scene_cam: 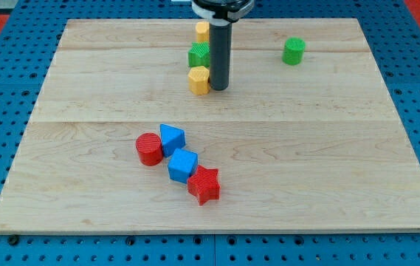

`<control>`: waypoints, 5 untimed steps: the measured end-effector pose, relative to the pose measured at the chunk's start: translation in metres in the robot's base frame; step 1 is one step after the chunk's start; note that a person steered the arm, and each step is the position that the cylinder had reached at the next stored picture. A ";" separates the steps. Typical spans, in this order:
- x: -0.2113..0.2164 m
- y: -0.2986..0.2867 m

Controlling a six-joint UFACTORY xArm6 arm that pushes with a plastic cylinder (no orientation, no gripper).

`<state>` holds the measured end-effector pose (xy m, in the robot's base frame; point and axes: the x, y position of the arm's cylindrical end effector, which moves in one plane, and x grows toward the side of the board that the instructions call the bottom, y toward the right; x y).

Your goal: Point your arm towards green circle

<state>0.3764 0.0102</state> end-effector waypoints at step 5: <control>-0.106 0.207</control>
<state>0.2704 0.2173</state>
